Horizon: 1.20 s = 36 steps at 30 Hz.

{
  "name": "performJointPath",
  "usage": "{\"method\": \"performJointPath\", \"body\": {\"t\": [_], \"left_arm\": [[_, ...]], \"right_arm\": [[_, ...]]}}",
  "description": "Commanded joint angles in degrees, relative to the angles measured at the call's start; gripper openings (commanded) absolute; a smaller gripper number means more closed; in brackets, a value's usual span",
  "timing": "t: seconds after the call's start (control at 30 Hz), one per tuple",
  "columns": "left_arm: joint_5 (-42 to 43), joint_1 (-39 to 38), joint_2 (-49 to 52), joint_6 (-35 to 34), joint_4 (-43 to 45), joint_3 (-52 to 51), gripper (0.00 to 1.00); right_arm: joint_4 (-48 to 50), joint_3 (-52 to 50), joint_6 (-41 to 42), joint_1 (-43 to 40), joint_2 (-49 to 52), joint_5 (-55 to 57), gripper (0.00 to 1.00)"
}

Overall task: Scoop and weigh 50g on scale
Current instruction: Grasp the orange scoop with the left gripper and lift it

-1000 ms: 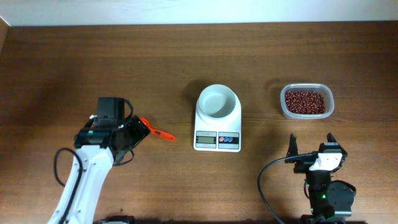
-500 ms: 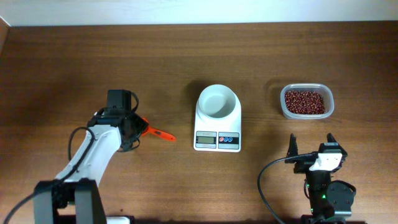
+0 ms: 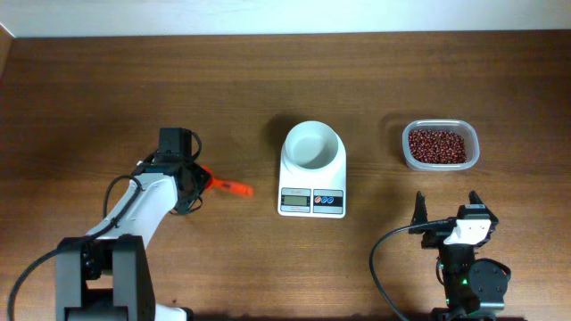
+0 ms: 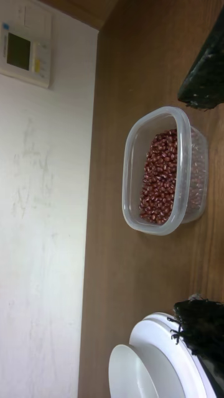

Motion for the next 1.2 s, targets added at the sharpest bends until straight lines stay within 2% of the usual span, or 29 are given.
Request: {"method": "performJointPath", "body": {"t": [0.0,0.27,0.6,0.73,0.9,1.17], "left_arm": [[-2.27,0.35,0.74,-0.09,0.13,1.01,0.0],[-0.94,0.35,-0.66,0.02,-2.03,1.01,0.0],[-0.48,0.35,-14.56,0.35,-6.91,1.01,0.0],[4.61,0.35,-18.25,0.37,-8.37,1.01,0.0],[7.74,0.35,-19.3,3.63,-9.4,1.01,0.0],[7.76,0.35,-21.27,3.63,-13.81,1.01,0.0]], "right_arm": [[-0.22,-0.35,0.2,-0.17,-0.48,0.68,0.99],[-0.22,-0.35,0.2,-0.17,-0.48,0.68,0.98],[-0.22,-0.35,0.2,-0.17,-0.48,0.68,0.99],[-0.22,-0.35,0.2,-0.17,-0.48,0.68,0.99],[-0.22,-0.35,0.2,-0.17,-0.48,0.68,0.99],[-0.22,-0.35,0.2,-0.17,-0.48,0.68,0.99]]}}
